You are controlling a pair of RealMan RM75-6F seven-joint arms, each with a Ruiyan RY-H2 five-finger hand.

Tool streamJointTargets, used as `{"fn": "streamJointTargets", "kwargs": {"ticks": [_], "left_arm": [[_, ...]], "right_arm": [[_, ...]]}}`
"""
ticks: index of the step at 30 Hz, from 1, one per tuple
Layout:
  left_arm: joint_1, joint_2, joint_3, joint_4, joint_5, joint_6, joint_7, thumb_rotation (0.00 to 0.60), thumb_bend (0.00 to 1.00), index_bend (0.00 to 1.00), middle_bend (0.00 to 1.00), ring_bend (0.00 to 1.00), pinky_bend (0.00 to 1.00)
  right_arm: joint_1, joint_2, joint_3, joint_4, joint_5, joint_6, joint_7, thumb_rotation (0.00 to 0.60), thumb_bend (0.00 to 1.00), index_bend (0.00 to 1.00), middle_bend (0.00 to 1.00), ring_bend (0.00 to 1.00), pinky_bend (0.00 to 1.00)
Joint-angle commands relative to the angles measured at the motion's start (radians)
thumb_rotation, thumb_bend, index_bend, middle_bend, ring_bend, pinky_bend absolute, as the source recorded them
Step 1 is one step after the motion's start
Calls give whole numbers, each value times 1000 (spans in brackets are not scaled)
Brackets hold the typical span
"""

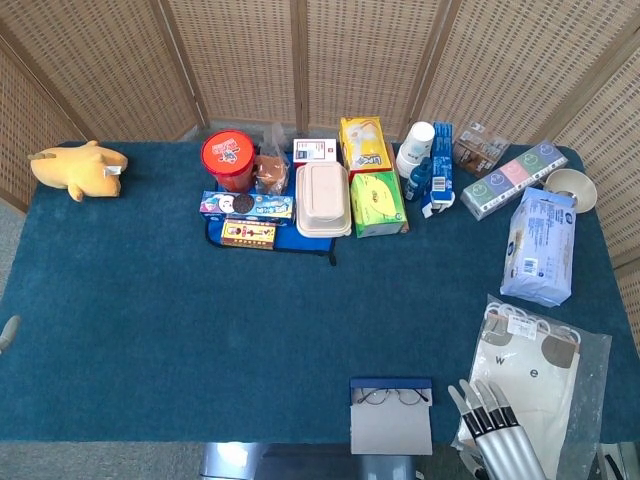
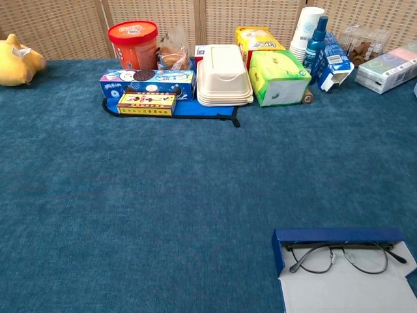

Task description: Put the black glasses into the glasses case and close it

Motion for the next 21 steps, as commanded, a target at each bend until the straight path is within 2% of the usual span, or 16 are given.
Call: {"fn": "streamJointTargets", "kwargs": {"ticks": [1, 9, 21], "left_arm": [[-3, -1, -4, 3, -5, -4, -4, 600, 302, 209, 244, 124, 4], [-14, 5, -13, 7, -11, -14, -10, 600, 302, 206, 244, 124, 4], [-6, 11, -17, 7, -9, 5, -18, 600, 302, 198, 243, 123, 4]], "right_arm": [[-26, -20, 5, 35, -4, 5, 11, 571, 167, 0, 31, 0, 93], [-81, -106, 23, 175, -16, 29, 82, 600, 165, 0, 0, 0, 92], [-109, -214, 49, 346, -58, 46, 182, 600, 165, 0, 0, 0, 92]]}}
